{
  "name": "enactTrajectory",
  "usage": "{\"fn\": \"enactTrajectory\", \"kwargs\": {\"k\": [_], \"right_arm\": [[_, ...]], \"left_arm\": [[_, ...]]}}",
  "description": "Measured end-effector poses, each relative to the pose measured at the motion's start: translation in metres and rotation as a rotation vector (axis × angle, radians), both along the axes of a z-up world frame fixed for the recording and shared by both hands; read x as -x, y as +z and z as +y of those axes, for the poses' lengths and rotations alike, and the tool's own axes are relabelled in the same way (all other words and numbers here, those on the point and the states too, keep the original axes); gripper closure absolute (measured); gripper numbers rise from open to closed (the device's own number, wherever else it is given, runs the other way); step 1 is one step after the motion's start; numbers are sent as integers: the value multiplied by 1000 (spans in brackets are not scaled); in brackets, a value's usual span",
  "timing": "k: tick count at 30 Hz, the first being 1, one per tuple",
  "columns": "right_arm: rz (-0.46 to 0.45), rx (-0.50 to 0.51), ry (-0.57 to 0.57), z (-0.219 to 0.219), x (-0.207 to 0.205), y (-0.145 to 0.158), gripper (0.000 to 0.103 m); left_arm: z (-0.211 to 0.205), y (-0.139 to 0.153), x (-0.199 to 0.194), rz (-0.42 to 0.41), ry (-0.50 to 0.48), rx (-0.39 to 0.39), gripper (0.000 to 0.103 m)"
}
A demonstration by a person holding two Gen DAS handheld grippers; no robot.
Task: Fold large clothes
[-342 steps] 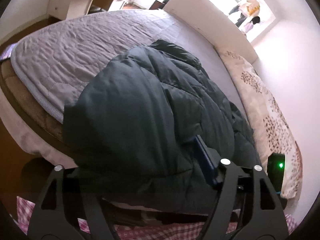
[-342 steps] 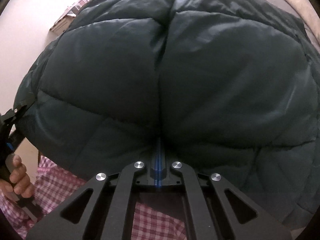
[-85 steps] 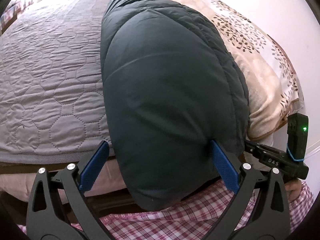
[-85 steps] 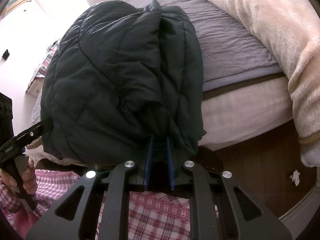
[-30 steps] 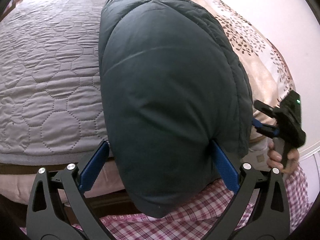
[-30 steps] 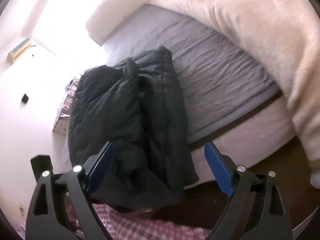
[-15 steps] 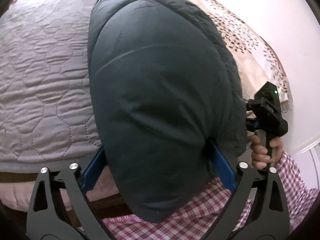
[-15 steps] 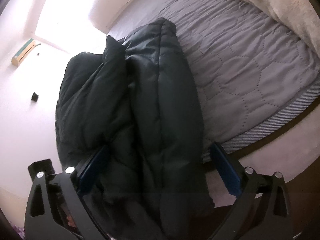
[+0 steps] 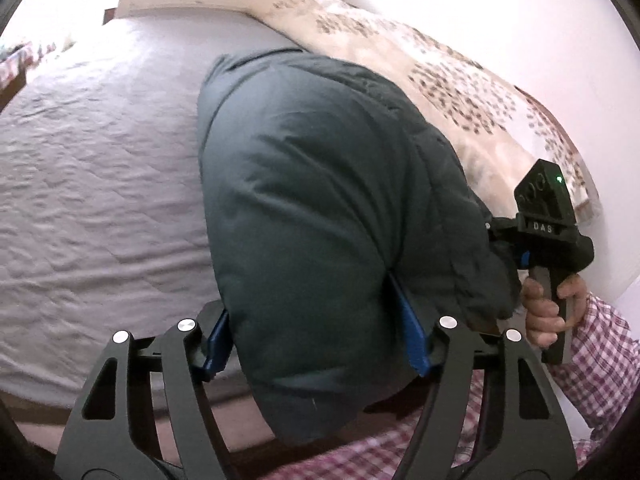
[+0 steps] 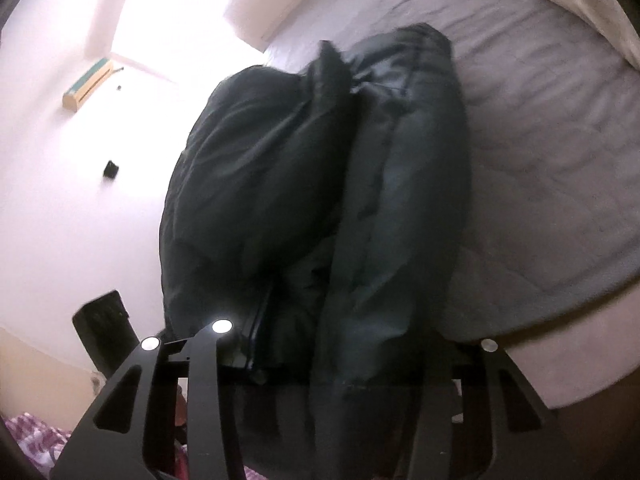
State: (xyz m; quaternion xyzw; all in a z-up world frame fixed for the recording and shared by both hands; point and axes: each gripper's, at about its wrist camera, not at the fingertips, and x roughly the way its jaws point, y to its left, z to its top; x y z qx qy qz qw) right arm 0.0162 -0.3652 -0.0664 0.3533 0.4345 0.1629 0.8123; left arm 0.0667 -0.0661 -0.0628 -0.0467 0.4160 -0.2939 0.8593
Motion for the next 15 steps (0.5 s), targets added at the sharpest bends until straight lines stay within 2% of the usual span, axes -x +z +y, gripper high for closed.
{"fn": "enactTrajectory", "kwargs": {"k": [8,13,15], "right_arm": [[-11,45,87,82,-85,5,59],[-12,76,144,132,-127,4,59],[-15,88,155,138,-136,6,59]], "left_arm": [[86,2,-46,-32,178,1,36],[124,-6,-59,-25,249,7,36],[134,-10,-62,-15,268,19,35]]}}
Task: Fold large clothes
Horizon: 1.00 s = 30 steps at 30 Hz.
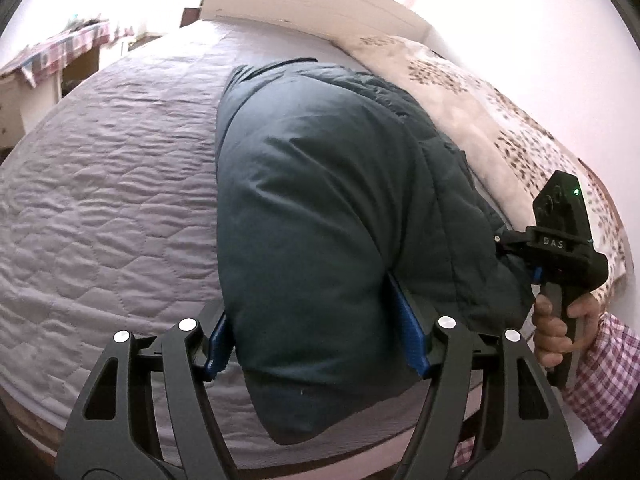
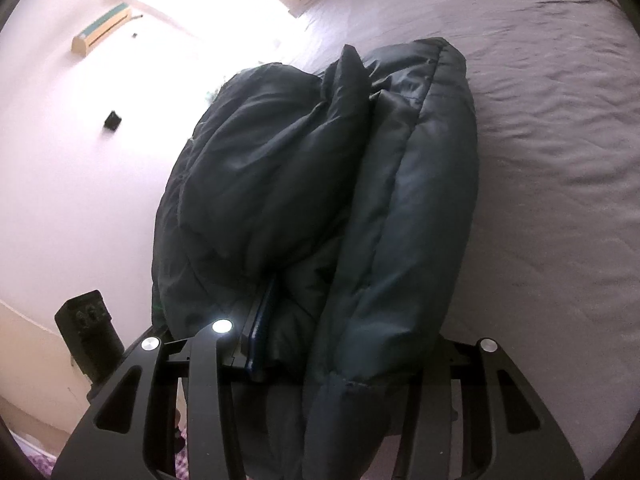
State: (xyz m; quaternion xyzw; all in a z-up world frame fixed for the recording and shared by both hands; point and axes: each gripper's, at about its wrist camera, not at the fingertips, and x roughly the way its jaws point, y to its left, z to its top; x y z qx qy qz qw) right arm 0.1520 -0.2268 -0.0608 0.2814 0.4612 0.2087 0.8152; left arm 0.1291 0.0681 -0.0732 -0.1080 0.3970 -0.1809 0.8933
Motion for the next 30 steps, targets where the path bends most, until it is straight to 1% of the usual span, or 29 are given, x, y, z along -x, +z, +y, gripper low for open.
{"fn": "enactTrajectory", "kwargs": {"k": [2,4,6,10,11,14,16,17,18,19,20,21,22,23,25,26,28,30], "right_arm": [[-5,22,2,5,-4,-2,59],[-10,37,-4,7,-5,-2,59],[-5,34,-14,3,-2,-6,58],[21,56,-82,1,4,-5,39],[17,75,-99,-1,7,-2,37],[-26,136,-141,-1,17,16,37],[-101,202,-198,-5,33,34,37],[-126,231,-223,-4,39,42,42],[-160,270,-251,-3,47,51,48],[-194,305,-250,1,57,60,60],[-209,319,-232,5,64,63,73],[-221,327,-200,12,70,66,78],[-227,333,-161,21,75,66,87],[-218,338,-130,24,80,63,92],[-170,369,-70,37,80,52,97],[-136,407,-54,40,79,40,97],[-82,441,-46,47,76,23,97],[-59,455,-52,49,72,15,100]], "left_arm": [[2,-4,-3,7,10,16,35],[1,-7,-2,2,9,15,34],[0,-7,1,-1,12,7,28],[3,-5,8,0,23,-7,26],[5,-2,12,-3,31,-4,26],[13,7,25,-40,53,4,26],[20,12,34,-60,71,10,26],[24,15,39,-67,83,15,30],[26,16,42,-68,90,18,43],[28,16,45,-61,93,19,50],[30,16,46,-57,92,20,62],[29,16,47,-56,90,18,72],[28,15,48,-53,87,10,76],[26,13,46,-45,81,-3,79],[23,11,44,-41,86,-16,79],[21,9,43,-36,86,-28,79],[20,7,41,-24,84,-48,79],[17,4,40,-14,82,-74,79]]}}
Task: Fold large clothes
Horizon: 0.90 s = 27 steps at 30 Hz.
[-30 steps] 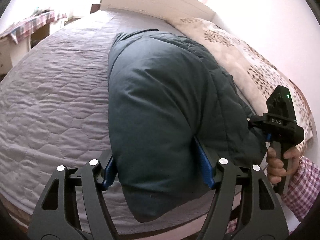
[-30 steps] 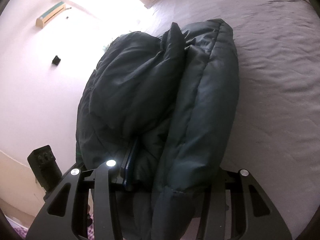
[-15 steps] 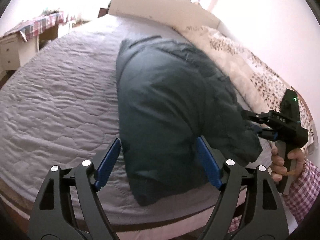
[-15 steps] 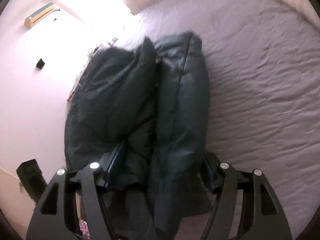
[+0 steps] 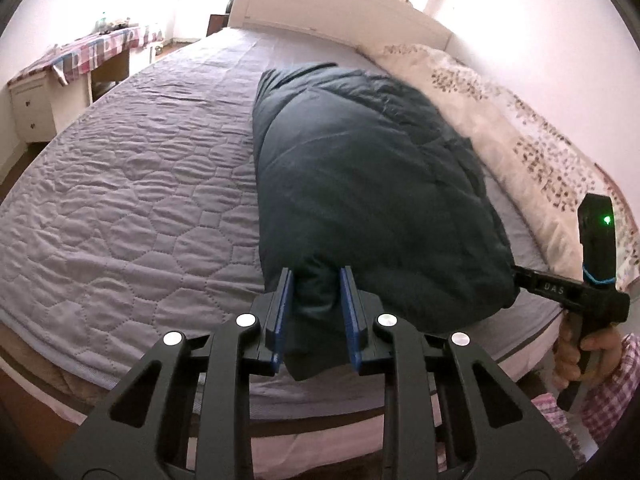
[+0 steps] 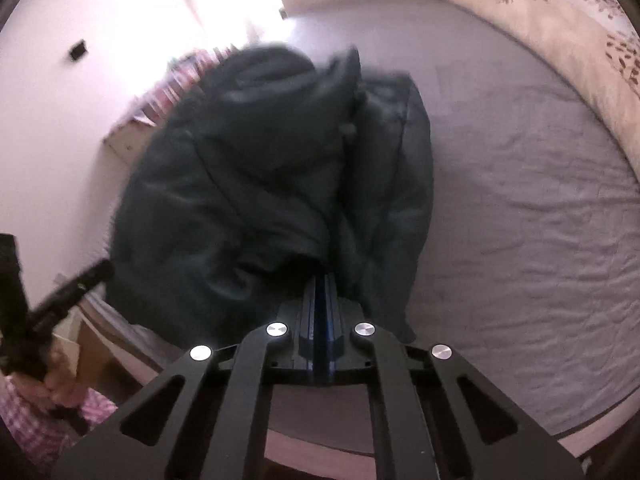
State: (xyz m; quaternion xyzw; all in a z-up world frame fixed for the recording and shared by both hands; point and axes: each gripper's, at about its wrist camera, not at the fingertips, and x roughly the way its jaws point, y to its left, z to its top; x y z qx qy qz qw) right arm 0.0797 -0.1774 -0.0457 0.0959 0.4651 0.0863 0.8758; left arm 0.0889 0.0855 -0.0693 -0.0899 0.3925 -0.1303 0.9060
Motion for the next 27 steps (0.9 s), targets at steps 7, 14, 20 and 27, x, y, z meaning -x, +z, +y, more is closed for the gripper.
{"fn": "enactTrajectory", "kwargs": {"k": [7,14,20,27], "right_arm": [[40,32,-22,3,-5,-6,101],[-16,18,-56,1,16,20,100],[-67,58,-19,14,58,35,100],[-19,74,10,29,98,17,100]], "left_arm": [[-1,7,7,28,38,-26,79],[-4,22,34,15,61,-64,53],[-16,31,59,4,65,-88,36],[-32,32,82,6,86,-130,26]]}}
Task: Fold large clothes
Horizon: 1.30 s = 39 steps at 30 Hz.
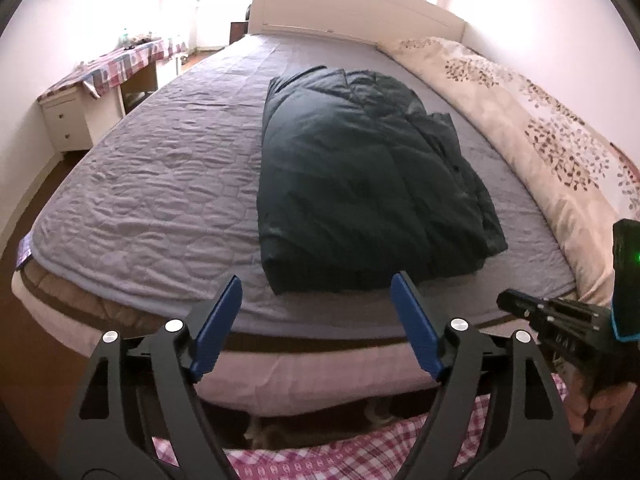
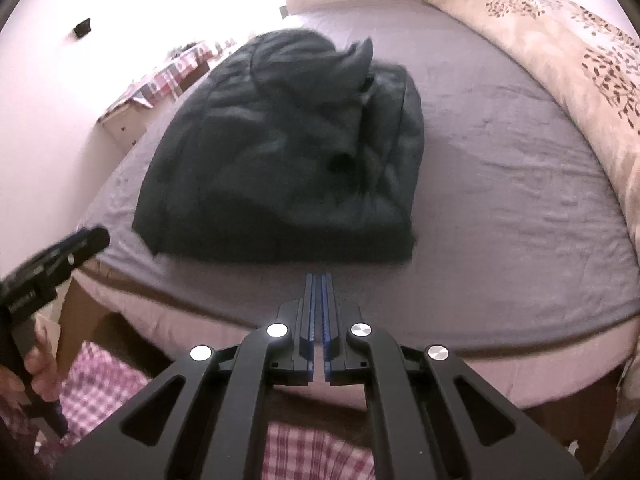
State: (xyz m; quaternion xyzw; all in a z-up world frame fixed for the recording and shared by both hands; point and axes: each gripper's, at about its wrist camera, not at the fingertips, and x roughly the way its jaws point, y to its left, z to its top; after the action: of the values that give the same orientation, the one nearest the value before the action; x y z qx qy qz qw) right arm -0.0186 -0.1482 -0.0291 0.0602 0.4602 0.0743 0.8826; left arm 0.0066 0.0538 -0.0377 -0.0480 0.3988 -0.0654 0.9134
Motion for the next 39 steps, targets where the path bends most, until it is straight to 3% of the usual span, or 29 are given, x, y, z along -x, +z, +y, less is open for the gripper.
{"fn": "enactTrajectory", "kwargs": {"k": [9,25,26,27,28,29,39], "right_arm": [[44,34,6,15,21,-27,100],[88,58,-24,16,28,-39,100],[92,61,-29,15,28,-40,98],[93,56,-31,15,28,-40,87],[91,56,-35,15,29,-40,46],[72,60,-43,14,31,-37,27],[39,87,-31,19,35,-29,28]], "left_arm": [[-24,-18,19,56,-1,-78,26],[-35,-31,24,106,-13,-96,26],[-35,-31,24,108,-13,-94,26],[-35,-32,25,109,-13,-93,26],[-35,-32,25,110,-13,-91,26],[-34,-32,25,110,-12,-89,26],[-33,-33,25,112,-12,-82,26]]}}
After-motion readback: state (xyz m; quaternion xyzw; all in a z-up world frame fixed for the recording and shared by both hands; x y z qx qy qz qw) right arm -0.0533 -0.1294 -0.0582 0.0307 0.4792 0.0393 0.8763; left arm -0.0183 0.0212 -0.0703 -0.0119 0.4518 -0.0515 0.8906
